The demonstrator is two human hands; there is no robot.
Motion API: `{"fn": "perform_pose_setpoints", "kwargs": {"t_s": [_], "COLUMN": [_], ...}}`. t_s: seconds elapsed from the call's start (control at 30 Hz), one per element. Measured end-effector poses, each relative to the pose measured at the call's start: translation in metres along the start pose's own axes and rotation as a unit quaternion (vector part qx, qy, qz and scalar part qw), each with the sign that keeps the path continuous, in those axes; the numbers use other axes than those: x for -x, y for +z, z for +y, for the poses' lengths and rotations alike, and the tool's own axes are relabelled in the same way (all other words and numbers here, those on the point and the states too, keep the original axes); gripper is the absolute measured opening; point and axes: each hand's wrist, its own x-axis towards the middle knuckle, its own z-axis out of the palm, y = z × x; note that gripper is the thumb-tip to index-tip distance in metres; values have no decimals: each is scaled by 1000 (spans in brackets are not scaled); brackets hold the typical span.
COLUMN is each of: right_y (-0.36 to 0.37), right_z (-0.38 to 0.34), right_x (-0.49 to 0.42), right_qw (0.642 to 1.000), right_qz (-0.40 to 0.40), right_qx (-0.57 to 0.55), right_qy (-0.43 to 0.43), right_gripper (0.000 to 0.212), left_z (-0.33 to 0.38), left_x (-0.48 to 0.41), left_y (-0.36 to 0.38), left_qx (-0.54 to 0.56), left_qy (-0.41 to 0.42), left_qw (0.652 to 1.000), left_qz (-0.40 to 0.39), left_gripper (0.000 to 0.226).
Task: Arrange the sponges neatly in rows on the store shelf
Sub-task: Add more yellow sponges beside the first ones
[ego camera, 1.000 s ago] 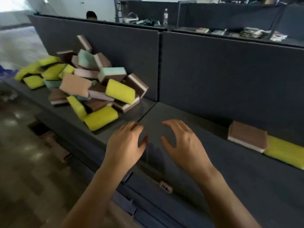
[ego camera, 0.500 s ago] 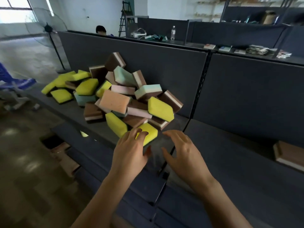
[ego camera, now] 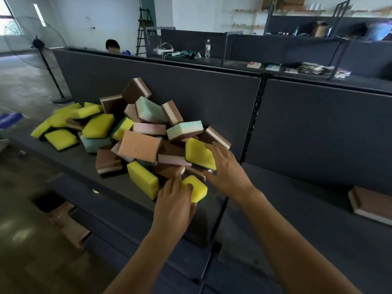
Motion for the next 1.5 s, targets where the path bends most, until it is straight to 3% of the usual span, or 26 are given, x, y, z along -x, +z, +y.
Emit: {"fn": "perform_pose_setpoints", "kwargs": {"t_s": [0.1,0.23,0.4,0.63,0.83,1.07,1.33,1.5], "right_y": [7,15,2,-50,-76,-109,-158,-181], "right_z": [10,20,21,27,61,99,174,215], "right_x": [-24,-37,-9,96,178,252,320,343], "right_qw": [999,996,999,993,981,956,943,943], "right_qz": [-40,-74,-13,115,156,209,209,202], "right_qx": [-4,12,-34,-21,18,56,79,75], "right_qy": [-17,-47,-38,-4,115,199,248,252], "right_gripper": [99,85,75,68,71,72,71,71], "left_z": [-1,-2,-2,23,78,163,269,320], "left_x": [1,3,4,14,12,9,8,9], "left_y": [1,2,-8,-34,-26,-17,-3,9], "left_qx": [-3,16,73,144,201,210,205,191], "left_qy": [-6,-4,-3,85,163,254,301,285], "left_qw": [1000,1000,997,986,966,942,924,927], "left_qz": [-1,11,6,20,-23,-64,-118,-149], "left_gripper": [40,42,38,45,47,48,48,51]}}
